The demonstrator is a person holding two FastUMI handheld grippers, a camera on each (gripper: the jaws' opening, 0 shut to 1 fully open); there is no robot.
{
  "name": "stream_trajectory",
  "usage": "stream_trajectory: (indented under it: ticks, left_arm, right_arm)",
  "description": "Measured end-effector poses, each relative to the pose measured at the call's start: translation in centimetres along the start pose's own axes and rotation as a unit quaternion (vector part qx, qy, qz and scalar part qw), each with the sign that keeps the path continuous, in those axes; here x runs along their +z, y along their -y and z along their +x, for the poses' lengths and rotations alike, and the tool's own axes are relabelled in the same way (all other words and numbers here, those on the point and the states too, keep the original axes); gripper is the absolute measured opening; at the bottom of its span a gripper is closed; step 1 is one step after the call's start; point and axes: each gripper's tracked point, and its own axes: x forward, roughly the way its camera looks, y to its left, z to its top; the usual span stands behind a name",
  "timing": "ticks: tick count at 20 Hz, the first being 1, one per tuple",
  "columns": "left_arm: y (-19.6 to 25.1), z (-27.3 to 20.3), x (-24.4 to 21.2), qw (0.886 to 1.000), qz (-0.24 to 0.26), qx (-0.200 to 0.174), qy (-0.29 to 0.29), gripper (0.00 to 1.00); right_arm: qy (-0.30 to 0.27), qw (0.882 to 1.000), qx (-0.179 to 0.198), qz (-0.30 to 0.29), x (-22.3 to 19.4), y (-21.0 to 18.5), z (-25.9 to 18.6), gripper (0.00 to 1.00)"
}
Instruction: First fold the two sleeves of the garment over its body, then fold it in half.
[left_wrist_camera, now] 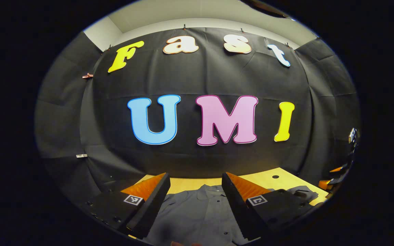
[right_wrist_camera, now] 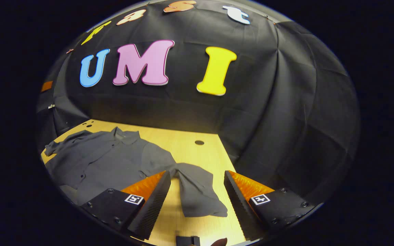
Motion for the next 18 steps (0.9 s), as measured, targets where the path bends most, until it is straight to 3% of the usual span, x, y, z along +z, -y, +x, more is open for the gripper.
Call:
stream_trajectory:
  ticks: [7, 11, 15, 16, 18]
  left_arm:
    - [0.1, -0.6, -0.2, 0.999, 0.02, 0.046, -0.013, 0.94]
    - [-0.9, -0.9, -0.4, 0.997, 0.016, 0.069, -0.02, 0.94]
    - [-1.8, -1.2, -0.1, 0.996, 0.025, 0.082, -0.017, 0.94]
    - [-1.9, -1.1, 0.1, 0.996, 0.026, 0.082, -0.015, 0.94]
    - [-2.3, -1.0, 0.0, 0.996, 0.026, 0.082, -0.015, 0.94]
  right_arm:
    - [-0.095, 0.995, 0.017, 0.011, -9.4, 2.3, 5.5, 0.98]
    - [-0.142, 0.989, 0.032, 0.037, -13.0, 1.7, 7.4, 0.95]
    - [-0.157, 0.985, 0.038, 0.061, -14.1, 1.6, 8.6, 0.69]
    - [-0.165, 0.984, 0.024, 0.059, -14.5, 2.2, 9.0, 0.6]
    - [-0.165, 0.984, 0.008, 0.065, -14.2, 2.8, 9.4, 0.12]
